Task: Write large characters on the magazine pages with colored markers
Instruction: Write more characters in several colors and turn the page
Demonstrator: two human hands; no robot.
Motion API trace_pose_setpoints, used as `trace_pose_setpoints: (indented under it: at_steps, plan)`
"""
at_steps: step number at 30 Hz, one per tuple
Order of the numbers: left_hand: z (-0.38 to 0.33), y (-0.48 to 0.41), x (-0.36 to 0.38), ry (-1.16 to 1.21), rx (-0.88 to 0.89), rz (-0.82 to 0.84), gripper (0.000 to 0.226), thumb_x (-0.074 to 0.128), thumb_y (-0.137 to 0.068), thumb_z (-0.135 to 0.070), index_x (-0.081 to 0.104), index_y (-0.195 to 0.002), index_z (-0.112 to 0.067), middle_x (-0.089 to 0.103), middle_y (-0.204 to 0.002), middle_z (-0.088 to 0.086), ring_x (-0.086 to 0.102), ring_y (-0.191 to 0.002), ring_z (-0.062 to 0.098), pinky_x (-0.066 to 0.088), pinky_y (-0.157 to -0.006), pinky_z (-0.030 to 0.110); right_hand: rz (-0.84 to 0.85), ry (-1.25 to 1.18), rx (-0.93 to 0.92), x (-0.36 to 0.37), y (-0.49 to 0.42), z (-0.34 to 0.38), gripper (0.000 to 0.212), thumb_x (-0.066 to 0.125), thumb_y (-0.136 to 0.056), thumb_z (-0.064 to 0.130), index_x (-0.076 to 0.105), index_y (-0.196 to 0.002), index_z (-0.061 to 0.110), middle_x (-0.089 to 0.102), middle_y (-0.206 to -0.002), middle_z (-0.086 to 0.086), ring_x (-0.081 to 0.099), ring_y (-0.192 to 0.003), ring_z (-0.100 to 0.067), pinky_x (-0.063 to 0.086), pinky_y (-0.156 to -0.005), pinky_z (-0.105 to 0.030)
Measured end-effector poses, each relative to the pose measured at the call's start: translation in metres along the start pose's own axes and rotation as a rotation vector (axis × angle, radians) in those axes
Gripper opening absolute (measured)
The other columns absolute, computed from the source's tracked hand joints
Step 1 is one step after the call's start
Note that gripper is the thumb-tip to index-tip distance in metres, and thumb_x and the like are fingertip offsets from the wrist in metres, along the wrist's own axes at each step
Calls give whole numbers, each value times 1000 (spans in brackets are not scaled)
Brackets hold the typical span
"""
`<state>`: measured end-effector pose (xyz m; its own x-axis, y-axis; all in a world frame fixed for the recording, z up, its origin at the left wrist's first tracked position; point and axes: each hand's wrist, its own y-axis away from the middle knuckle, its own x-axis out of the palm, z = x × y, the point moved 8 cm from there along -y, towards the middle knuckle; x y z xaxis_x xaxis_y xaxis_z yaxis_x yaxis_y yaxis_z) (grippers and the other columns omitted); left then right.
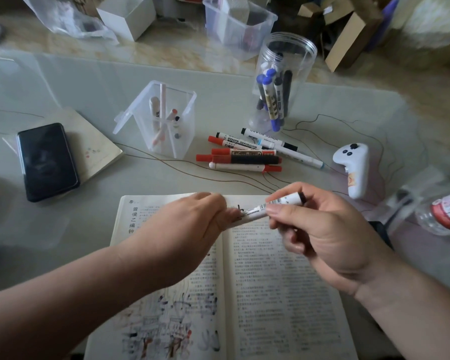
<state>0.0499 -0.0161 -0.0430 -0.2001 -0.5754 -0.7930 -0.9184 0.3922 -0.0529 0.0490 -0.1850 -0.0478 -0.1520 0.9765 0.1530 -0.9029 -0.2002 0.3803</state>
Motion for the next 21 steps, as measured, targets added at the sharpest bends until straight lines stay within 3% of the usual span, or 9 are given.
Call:
trace_pose_setpoints:
  at_steps: [5, 9, 13, 18, 21]
  plan:
    - [-1, 4, 14, 17, -18, 167, 22, 39, -92, -62, 48, -87, -43, 51, -87, -20, 52, -81, 0, 38, -64, 19, -60, -30, -59, -11, -6, 2, 2, 74, -73, 15, 74, -75, 16, 58, -67, -11, 41, -55, -14, 31, -42, -21]
    - [1, 3, 11, 62, -73, 86, 24, 61, -87, -57, 63, -85, -33, 57, -79, -18, 53, -81, 2, 42, -64, 17, -86, -29, -71, -14, -8, -3, 5, 75, -81, 12, 73, -83, 8, 60, -70, -11, 44, -56, -14, 33, -43, -21]
    - [4, 1, 1, 43, -113, -12, 33, 76, -76, -56, 59, -74, -27, 55, -72, -12, 52, -81, 5, 42, -63, 20, -139, -2, -178, -15, -7, 4, 11, 77, -81, 16, 72, -85, 8, 61, -71, -8, 46, -59, -14, 33, -45, -22]
    - [6, 3, -1, -108, -142, -3, 44, 57, -77, -73, 53, -81, -29, 56, -82, -16, 53, -78, 6, 47, -69, 24, -191, 44, -282, -16, -1, 7, 19, 73, -91, 26, 71, -82, 9, 61, -71, -11, 47, -62, -20, 37, -49, -27]
    - [3, 1, 4, -179, -122, 68, 47, 46, -86, -76, 46, -118, -42, 51, -111, -23, 52, -106, 2, 44, -86, 21, -225, 165, -395, -26, 3, 29, 31, 75, -78, 44, 72, -87, 15, 63, -72, -15, 51, -62, -20, 40, -52, -26]
